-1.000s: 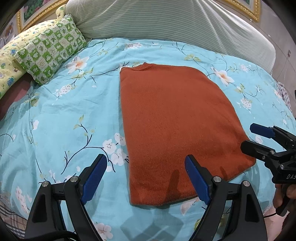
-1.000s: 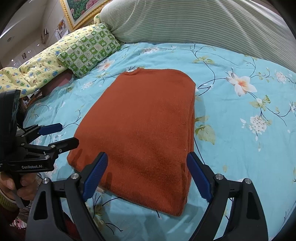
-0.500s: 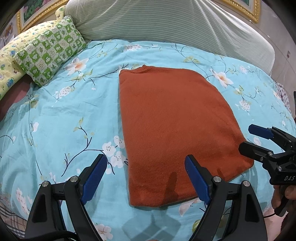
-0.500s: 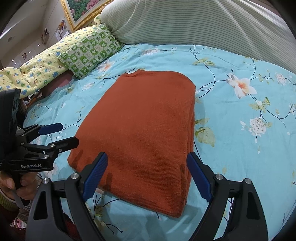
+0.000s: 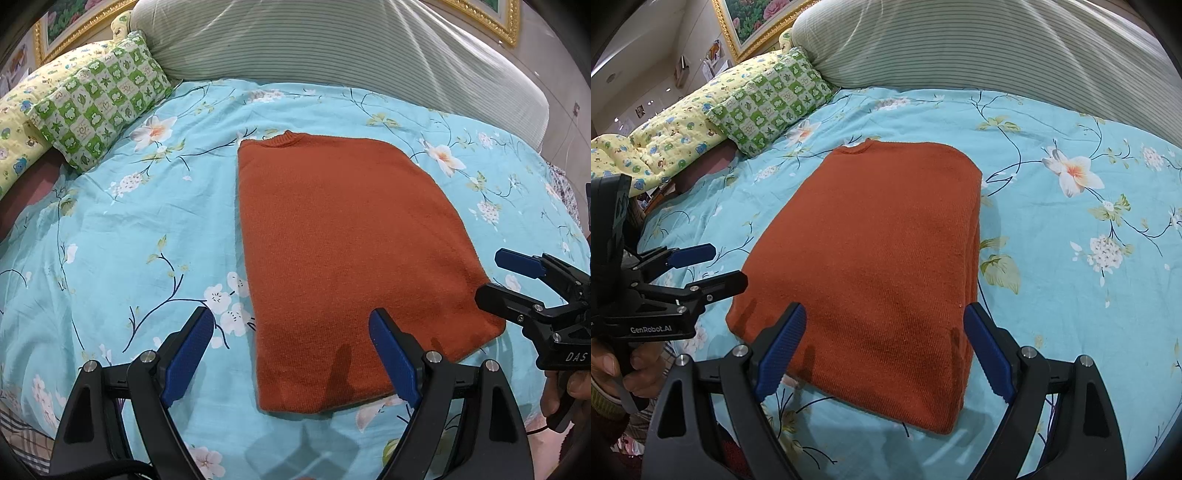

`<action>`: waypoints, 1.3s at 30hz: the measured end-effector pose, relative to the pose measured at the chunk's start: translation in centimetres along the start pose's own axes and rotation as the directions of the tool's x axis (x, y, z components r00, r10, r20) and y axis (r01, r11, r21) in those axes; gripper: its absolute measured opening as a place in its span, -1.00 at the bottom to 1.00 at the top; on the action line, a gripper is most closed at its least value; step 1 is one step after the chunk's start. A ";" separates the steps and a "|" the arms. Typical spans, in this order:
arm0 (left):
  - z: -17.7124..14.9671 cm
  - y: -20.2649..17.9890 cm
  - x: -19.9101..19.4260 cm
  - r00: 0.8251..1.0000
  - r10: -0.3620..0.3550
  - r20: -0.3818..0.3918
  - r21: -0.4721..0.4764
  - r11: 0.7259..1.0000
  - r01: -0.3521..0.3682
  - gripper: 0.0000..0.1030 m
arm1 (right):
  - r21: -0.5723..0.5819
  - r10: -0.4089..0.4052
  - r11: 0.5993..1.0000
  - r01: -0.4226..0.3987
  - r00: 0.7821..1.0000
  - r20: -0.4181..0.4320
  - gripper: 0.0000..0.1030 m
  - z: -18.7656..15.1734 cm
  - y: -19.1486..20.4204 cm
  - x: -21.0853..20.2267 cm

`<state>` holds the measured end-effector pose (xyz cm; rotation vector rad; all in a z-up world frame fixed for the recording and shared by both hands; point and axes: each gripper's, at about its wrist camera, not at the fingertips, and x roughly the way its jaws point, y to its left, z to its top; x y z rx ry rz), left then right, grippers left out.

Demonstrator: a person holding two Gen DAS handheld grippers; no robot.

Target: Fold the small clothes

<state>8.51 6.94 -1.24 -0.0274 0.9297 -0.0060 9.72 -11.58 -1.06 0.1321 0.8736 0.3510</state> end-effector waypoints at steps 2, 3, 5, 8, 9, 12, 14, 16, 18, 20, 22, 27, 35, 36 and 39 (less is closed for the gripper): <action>0.0 0.0 -0.1 1.000 -0.001 0.001 -0.001 1.000 0.001 0.68 | 0.000 0.001 1.000 -0.001 1.000 0.000 0.69 0.1 0.0 0.0; 0.1 0.1 0.0 1.000 -0.001 0.001 0.000 1.000 0.001 0.68 | 0.000 0.000 1.000 0.000 1.000 0.000 0.69 0.0 0.0 0.0; 0.1 0.0 0.0 1.000 -0.004 0.000 0.000 1.000 0.004 0.68 | 0.001 0.000 1.000 0.000 1.000 0.000 0.69 0.1 0.0 0.0; 0.1 -0.1 -0.1 1.000 -0.004 0.001 0.003 1.000 0.004 0.68 | 0.000 -0.001 1.000 0.001 1.000 -0.002 0.69 0.1 0.0 0.0; 0.1 -0.1 -0.1 1.000 -0.005 0.000 0.002 1.000 0.005 0.68 | -0.002 0.000 1.000 0.000 1.000 -0.003 0.69 0.1 -0.1 0.1; 0.1 -0.1 -0.1 1.000 -0.005 -0.001 0.001 1.000 0.005 0.68 | -0.002 0.001 1.000 -0.001 1.000 -0.003 0.69 0.2 -0.2 0.1; 0.1 -0.2 -0.1 1.000 -0.006 -0.002 0.000 1.000 0.006 0.68 | -0.002 0.000 1.000 0.000 1.000 -0.003 0.69 0.2 -0.2 0.1; 0.1 -0.2 -0.1 1.000 -0.005 0.000 0.001 1.000 0.005 0.68 | -0.002 0.000 1.000 0.000 1.000 -0.004 0.69 0.2 -0.1 0.0; 0.1 -0.2 -0.1 1.000 -0.005 0.000 0.001 1.000 0.005 0.68 | -0.002 0.001 1.000 -0.001 1.000 -0.003 0.70 0.2 -0.2 0.1; 0.1 -0.2 -0.1 1.000 -0.004 0.002 0.000 1.000 0.004 0.68 | -0.002 0.001 1.000 -0.001 1.000 -0.003 0.69 0.2 -0.2 0.1; 0.2 -0.1 -0.1 1.000 -0.005 0.002 -0.001 1.000 0.005 0.68 | -0.002 0.001 1.000 -0.001 1.000 -0.002 0.70 0.2 -0.2 0.1; 0.1 -0.2 -0.2 1.000 -0.004 0.004 -0.001 1.000 0.004 0.68 | -0.002 -0.001 1.000 0.001 1.000 -0.002 0.70 0.2 -0.1 0.0; 0.3 0.0 -0.3 0.999 0.008 0.031 -0.012 1.000 -0.008 0.68 | -0.002 0.000 1.000 0.000 1.000 -0.002 0.70 0.2 -0.1 0.1; 0.4 0.1 -0.2 1.000 0.012 0.029 -0.010 1.000 -0.012 0.68 | -0.002 0.000 1.000 0.000 1.000 -0.002 0.70 0.4 -0.2 0.0; 0.6 0.3 0.1 1.000 0.019 0.022 -0.011 1.000 -0.019 0.68 | -0.003 0.003 1.000 -0.003 1.000 0.000 0.70 0.6 -0.3 0.0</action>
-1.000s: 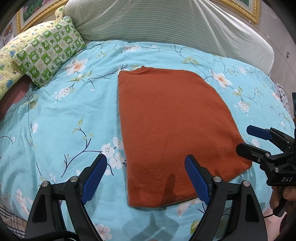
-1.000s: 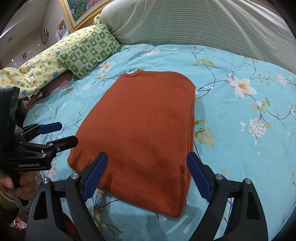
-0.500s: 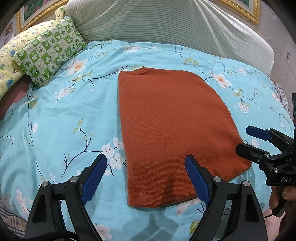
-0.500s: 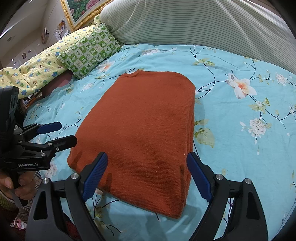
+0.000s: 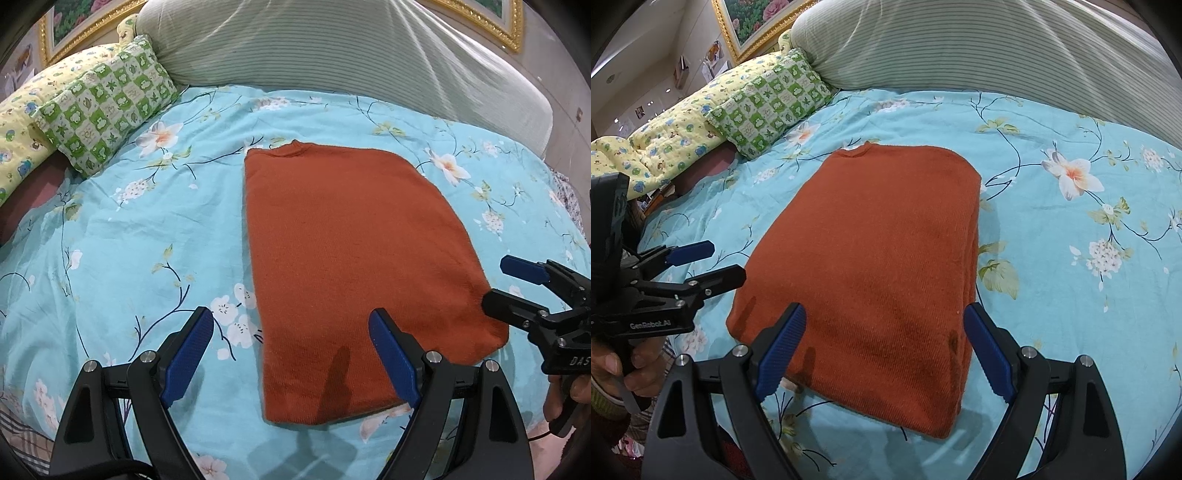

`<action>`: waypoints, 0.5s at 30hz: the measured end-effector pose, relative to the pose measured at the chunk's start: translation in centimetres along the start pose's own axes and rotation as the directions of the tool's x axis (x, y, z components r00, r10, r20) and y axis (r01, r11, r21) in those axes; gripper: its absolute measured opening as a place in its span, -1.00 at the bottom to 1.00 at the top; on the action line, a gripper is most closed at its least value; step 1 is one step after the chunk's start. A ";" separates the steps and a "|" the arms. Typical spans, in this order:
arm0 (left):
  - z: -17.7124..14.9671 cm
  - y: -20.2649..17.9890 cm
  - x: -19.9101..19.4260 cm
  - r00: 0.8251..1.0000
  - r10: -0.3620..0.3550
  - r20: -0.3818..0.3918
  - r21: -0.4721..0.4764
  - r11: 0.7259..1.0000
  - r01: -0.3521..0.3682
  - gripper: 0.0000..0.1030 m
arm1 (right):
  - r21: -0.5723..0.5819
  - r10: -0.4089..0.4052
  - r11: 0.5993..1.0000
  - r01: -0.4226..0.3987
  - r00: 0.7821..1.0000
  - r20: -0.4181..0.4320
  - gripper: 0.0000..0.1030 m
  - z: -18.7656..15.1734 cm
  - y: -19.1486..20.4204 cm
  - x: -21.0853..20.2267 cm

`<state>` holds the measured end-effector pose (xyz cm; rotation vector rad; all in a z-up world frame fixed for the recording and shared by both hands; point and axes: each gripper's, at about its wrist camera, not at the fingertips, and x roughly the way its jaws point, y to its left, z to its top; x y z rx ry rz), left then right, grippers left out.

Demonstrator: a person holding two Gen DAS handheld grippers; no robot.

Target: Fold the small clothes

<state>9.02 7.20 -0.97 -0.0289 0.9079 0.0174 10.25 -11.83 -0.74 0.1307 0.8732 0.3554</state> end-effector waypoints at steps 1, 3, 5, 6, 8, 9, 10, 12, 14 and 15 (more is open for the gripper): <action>0.0 0.0 0.0 1.000 0.000 -0.002 -0.001 1.000 0.000 0.68 | -0.002 -0.001 1.000 0.001 1.000 0.002 0.70 0.1 0.0 0.0; 0.1 0.1 0.2 1.000 0.000 -0.004 -0.001 1.000 0.000 0.68 | -0.003 0.000 1.000 0.000 1.000 0.004 0.70 0.3 -0.1 -0.1; 0.2 0.1 0.2 1.000 0.005 -0.004 0.000 1.000 -0.005 0.68 | -0.004 0.000 1.000 0.000 1.000 0.005 0.70 0.4 -0.2 -0.1; 0.2 0.1 0.2 1.000 0.003 -0.007 0.001 1.000 -0.003 0.68 | -0.003 0.000 1.000 0.000 1.000 0.005 0.70 0.4 -0.2 -0.1; 0.2 0.0 0.2 1.000 0.006 -0.005 0.003 1.000 -0.006 0.68 | -0.001 0.001 1.000 -0.001 1.000 0.004 0.70 0.5 -0.3 -0.1; 0.2 0.0 0.2 1.000 0.010 -0.005 0.005 1.000 -0.010 0.68 | -0.001 0.001 1.000 -0.001 1.000 0.003 0.70 0.5 -0.3 0.0; 0.2 0.0 0.3 1.000 0.007 -0.006 0.004 1.000 -0.007 0.68 | -0.001 0.001 1.000 -0.001 1.000 0.002 0.70 0.6 -0.4 0.0; 0.3 0.1 0.3 1.000 0.000 -0.009 -0.001 1.000 0.000 0.68 | -0.002 0.001 1.000 -0.001 1.000 0.002 0.70 0.5 -0.4 0.0; 0.3 0.1 0.3 1.000 0.005 -0.008 0.000 1.000 -0.005 0.68 | -0.001 0.000 1.000 0.000 1.000 0.003 0.70 0.5 -0.4 0.0; 0.2 0.1 0.2 1.000 0.001 -0.008 0.000 1.000 -0.001 0.68 | -0.001 0.001 1.000 -0.001 1.000 0.003 0.70 0.5 -0.4 0.0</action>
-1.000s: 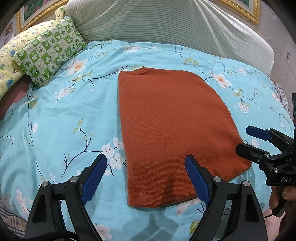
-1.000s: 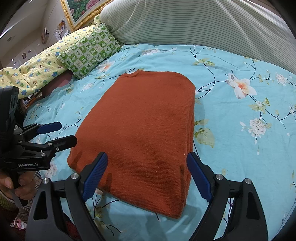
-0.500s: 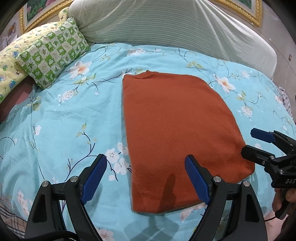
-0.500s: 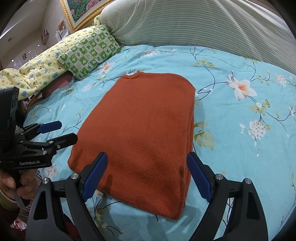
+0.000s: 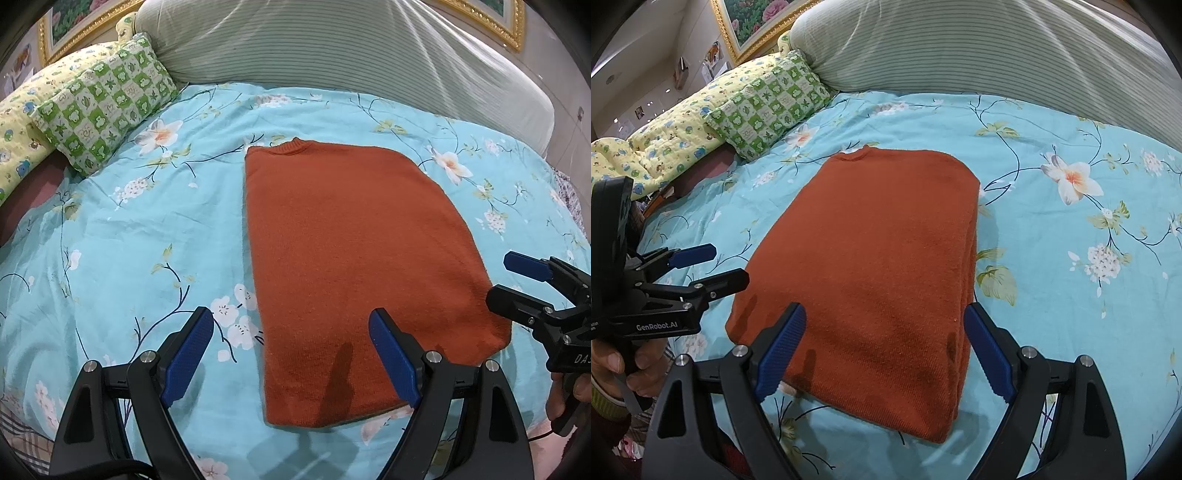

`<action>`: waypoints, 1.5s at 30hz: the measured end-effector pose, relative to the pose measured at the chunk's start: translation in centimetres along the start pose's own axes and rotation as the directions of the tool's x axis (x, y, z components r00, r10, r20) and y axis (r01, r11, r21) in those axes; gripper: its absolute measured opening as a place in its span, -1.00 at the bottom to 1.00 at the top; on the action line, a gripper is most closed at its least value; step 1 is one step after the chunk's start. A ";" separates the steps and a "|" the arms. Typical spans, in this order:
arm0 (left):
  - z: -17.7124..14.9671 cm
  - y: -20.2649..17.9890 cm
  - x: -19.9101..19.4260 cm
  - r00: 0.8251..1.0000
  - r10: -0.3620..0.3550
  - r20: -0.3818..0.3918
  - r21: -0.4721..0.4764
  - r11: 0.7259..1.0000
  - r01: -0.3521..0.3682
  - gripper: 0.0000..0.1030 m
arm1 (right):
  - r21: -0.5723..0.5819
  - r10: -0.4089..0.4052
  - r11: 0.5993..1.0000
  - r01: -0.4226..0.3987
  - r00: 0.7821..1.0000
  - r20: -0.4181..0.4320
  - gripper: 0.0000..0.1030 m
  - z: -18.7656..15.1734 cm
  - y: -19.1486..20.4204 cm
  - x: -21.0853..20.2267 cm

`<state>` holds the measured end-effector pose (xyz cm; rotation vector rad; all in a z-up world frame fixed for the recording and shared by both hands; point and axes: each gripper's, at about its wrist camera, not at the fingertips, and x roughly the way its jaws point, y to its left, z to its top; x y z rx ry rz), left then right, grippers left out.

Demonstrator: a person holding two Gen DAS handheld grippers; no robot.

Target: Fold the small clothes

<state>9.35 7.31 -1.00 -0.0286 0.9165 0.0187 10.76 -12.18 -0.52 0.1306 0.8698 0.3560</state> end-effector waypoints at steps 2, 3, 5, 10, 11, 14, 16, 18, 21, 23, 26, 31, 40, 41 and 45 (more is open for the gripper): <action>0.0 0.0 0.0 1.000 0.002 0.000 0.000 1.000 -0.002 0.68 | 0.000 0.000 1.000 0.000 1.000 -0.001 0.70 0.0 0.0 0.0; 0.0 0.0 0.0 1.000 0.002 0.000 -0.002 1.000 -0.002 0.68 | 0.000 0.000 1.000 0.000 1.000 -0.001 0.70 0.0 0.0 0.0; -0.1 0.0 0.0 1.000 0.001 -0.002 -0.008 1.000 -0.001 0.68 | 0.003 0.001 1.000 -0.001 1.000 -0.003 0.70 0.0 -0.1 0.1; 0.0 0.0 0.1 1.000 0.003 -0.007 -0.010 1.000 -0.003 0.68 | 0.001 0.001 1.000 -0.001 1.000 -0.002 0.70 0.0 -0.1 0.1; 0.0 0.0 0.1 1.000 0.003 -0.007 -0.009 1.000 -0.003 0.68 | 0.002 0.002 1.000 -0.002 1.000 -0.003 0.70 0.0 -0.1 0.1; 0.0 -0.1 0.0 1.000 -0.002 -0.005 -0.008 1.000 0.002 0.68 | 0.004 0.001 1.000 -0.001 1.000 -0.003 0.70 0.0 -0.1 0.1; 0.1 -0.1 0.0 1.000 -0.002 -0.005 -0.007 1.000 0.002 0.68 | 0.004 0.001 1.000 -0.001 1.000 -0.002 0.70 0.0 -0.2 0.1; 0.1 -0.2 0.0 1.000 -0.001 -0.009 -0.008 1.000 0.001 0.68 | 0.003 0.002 1.000 -0.002 1.000 -0.003 0.70 0.0 -0.2 0.1; 0.1 -0.2 0.0 1.000 -0.001 -0.008 -0.005 1.000 0.001 0.68 | 0.004 0.001 1.000 -0.001 1.000 -0.002 0.70 0.0 -0.2 0.1; 0.2 -0.2 0.1 1.000 -0.005 -0.008 -0.006 1.000 0.005 0.68 | 0.004 0.002 1.000 -0.002 1.000 -0.002 0.70 0.0 -0.2 0.1; 0.2 -0.1 0.0 1.000 -0.004 -0.007 -0.005 1.000 0.004 0.68 | 0.003 0.002 1.000 -0.002 1.000 -0.003 0.70 0.1 -0.3 0.1; 0.3 -0.1 0.2 1.000 -0.009 -0.012 -0.006 1.000 0.009 0.68 | 0.003 0.001 1.000 -0.001 1.000 -0.003 0.70 0.1 -0.3 0.1; 0.4 -0.2 0.3 1.000 -0.013 -0.019 -0.002 1.000 0.012 0.68 | 0.006 0.001 1.000 -0.001 1.000 -0.003 0.70 0.1 -0.4 0.1; 0.4 -0.2 0.3 1.000 -0.016 -0.021 -0.002 1.000 0.016 0.68 | 0.007 0.001 1.000 -0.001 1.000 -0.003 0.70 0.1 -0.4 0.1; 0.5 -0.3 0.4 1.000 -0.012 -0.017 0.008 1.000 0.012 0.68 | 0.010 0.001 1.000 -0.001 1.000 -0.004 0.70 0.1 -0.6 0.2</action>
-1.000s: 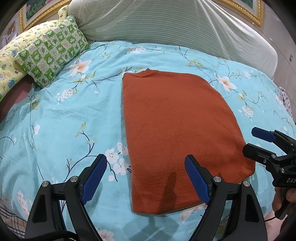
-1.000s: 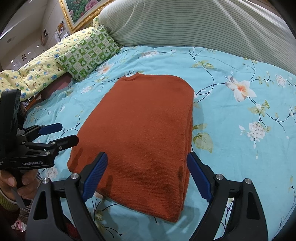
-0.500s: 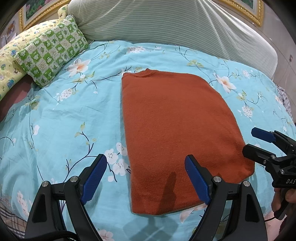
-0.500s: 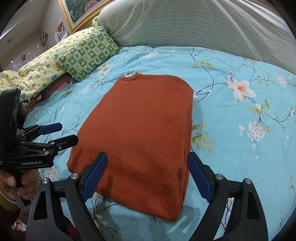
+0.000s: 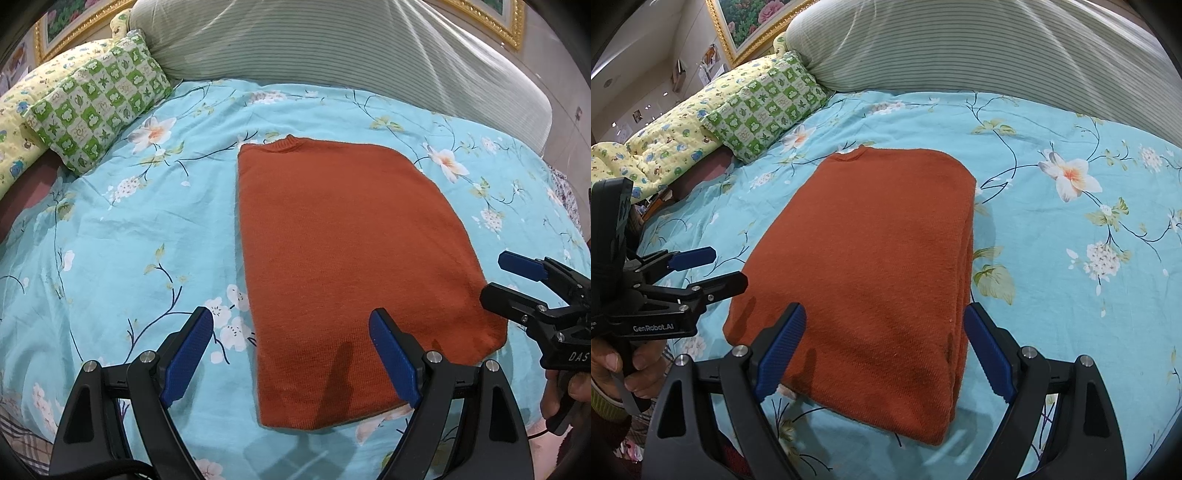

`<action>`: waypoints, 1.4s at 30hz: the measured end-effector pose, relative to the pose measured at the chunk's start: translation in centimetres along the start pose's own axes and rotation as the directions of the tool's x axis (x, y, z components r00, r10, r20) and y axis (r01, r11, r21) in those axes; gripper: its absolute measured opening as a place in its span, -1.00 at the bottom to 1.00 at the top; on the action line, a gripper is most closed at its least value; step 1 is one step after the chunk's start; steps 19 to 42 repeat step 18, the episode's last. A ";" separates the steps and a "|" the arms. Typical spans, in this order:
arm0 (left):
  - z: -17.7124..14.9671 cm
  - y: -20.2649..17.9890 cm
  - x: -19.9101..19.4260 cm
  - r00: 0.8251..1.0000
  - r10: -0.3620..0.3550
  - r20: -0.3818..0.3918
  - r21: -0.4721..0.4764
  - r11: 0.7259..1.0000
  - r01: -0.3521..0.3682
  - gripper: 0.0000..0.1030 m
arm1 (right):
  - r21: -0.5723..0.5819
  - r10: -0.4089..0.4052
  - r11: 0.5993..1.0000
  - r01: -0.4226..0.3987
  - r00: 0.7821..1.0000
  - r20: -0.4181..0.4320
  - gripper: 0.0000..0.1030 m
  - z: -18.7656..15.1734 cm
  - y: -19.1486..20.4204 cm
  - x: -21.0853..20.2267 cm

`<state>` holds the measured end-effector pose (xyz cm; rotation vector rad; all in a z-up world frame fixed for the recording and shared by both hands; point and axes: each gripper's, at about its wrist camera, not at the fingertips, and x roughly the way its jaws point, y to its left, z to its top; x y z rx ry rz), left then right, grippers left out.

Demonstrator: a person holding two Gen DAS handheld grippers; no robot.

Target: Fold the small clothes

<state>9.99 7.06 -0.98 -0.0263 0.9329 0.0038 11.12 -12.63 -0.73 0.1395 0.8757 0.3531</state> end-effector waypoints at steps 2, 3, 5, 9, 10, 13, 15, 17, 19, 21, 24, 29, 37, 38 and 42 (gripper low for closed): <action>0.1 0.0 0.0 1.000 0.004 0.005 0.006 1.000 -0.004 0.68 | 0.002 0.001 1.000 -0.001 1.000 -0.001 0.70 0.1 -0.3 0.2; 0.1 -0.1 0.0 1.000 0.001 0.007 0.009 1.000 -0.001 0.69 | 0.004 0.001 1.000 -0.001 1.000 -0.002 0.70 0.2 -0.3 0.3; 0.1 0.0 0.0 1.000 0.008 0.005 0.008 1.000 -0.008 0.69 | 0.007 0.003 1.000 -0.003 1.000 -0.003 0.70 0.2 -0.4 0.4; 0.3 0.5 0.3 1.000 0.019 -0.003 -0.008 1.000 -0.019 0.70 | 0.007 0.003 1.000 -0.003 1.000 -0.003 0.70 0.2 -0.4 0.6; 0.3 0.6 0.3 1.000 0.025 0.000 -0.009 1.000 -0.025 0.70 | 0.006 0.003 1.000 -0.003 1.000 -0.003 0.70 0.3 -0.4 0.7; 0.4 0.6 0.3 0.999 0.038 0.005 -0.001 0.999 -0.038 0.70 | 0.011 -0.003 1.000 0.003 1.000 -0.005 0.70 0.2 -0.3 1.0; 0.5 0.5 0.2 0.999 0.041 0.007 0.003 0.999 -0.041 0.70 | 0.019 0.001 1.000 -0.001 1.000 -0.006 0.70 0.2 -0.2 1.2; 0.5 0.3 0.1 0.999 0.036 0.008 0.011 0.999 -0.036 0.70 | 0.022 0.000 1.000 0.000 1.000 -0.006 0.70 0.3 -0.1 1.3; 0.4 0.2 -0.1 0.999 0.035 0.009 0.013 0.999 -0.035 0.70 | 0.021 0.000 1.000 0.000 1.000 -0.004 0.70 0.3 -0.1 1.2; 0.4 0.2 -0.1 0.999 0.035 0.009 0.013 0.999 -0.035 0.70 | 0.021 0.000 1.000 0.000 1.000 -0.004 0.70 0.3 -0.1 1.2; 0.4 0.2 -0.1 0.999 0.035 0.009 0.013 0.999 -0.035 0.70 | 0.021 0.000 1.000 0.000 1.000 -0.004 0.70 0.3 -0.1 1.2; 0.4 0.2 -0.1 0.999 0.035 0.009 0.013 0.999 -0.035 0.70 | 0.021 0.000 1.000 0.000 1.000 -0.004 0.70 0.3 -0.1 1.2; 0.4 0.2 -0.1 0.999 0.035 0.009 0.013 0.999 -0.035 0.70 | 0.021 0.000 1.000 0.000 1.000 -0.004 0.70 0.3 -0.1 1.2; 0.4 0.2 -0.1 0.999 0.035 0.009 0.013 0.999 -0.035 0.70 | 0.021 0.000 1.000 0.000 1.000 -0.004 0.70 0.3 -0.1 1.2; 0.4 0.2 -0.1 0.999 0.035 0.009 0.013 0.999 -0.035 0.70 | 0.021 0.000 1.000 0.000 1.000 -0.004 0.70 0.3 -0.1 1.2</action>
